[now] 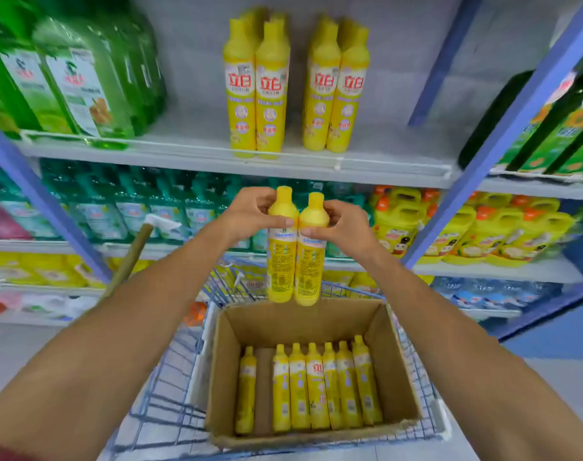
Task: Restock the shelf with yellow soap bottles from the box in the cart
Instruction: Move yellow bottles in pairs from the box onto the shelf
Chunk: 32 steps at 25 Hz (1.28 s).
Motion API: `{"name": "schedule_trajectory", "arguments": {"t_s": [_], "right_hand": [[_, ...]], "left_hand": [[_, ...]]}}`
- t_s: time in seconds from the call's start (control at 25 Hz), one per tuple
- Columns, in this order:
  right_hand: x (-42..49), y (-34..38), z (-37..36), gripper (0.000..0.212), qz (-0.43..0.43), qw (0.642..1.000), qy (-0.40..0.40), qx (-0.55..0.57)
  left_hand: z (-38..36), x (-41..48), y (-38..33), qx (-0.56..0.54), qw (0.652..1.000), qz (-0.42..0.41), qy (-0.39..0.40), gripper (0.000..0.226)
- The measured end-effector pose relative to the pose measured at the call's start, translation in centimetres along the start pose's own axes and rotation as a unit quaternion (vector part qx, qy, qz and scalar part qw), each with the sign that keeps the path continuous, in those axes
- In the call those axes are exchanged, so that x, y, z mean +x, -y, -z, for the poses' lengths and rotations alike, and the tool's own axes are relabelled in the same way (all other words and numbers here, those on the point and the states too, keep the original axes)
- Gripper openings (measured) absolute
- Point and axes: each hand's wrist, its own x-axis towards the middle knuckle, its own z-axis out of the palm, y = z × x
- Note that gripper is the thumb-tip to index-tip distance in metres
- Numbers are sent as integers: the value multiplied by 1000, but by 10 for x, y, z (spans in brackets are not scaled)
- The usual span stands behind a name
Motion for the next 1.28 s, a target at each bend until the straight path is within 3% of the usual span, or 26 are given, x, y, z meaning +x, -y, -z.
{"name": "schedule_trajectory", "arguments": {"t_s": [0.2,0.36,0.56,0.8,0.96,1.08,1.2,1.28], "right_hand": [[33,73,60,62,76,995,-34,51],[63,106,105,36,124,988,-58,69],[112,118,151,35,170,980,-80,62],[170,117,175,42,184,977,-103,44],[194,100,167,59,164,977,-126,49],[199,82,152,56,139,981,-128,49],[206,67,142,75,121,982,-141,40],[209,65,142,69,128,981,-144,39]], "left_hand": [[20,26,-106,24,995,-100,-14,47],[22,59,-162,25,987,-153,-41,51],[16,110,-205,46,976,-197,-84,50],[18,159,-218,36,969,-215,-117,49],[13,179,-207,31,972,-191,-134,50],[11,192,-189,23,972,-189,-138,46],[12,201,-179,12,972,-182,-147,48],[9,205,-169,30,973,-176,-146,50]]}}
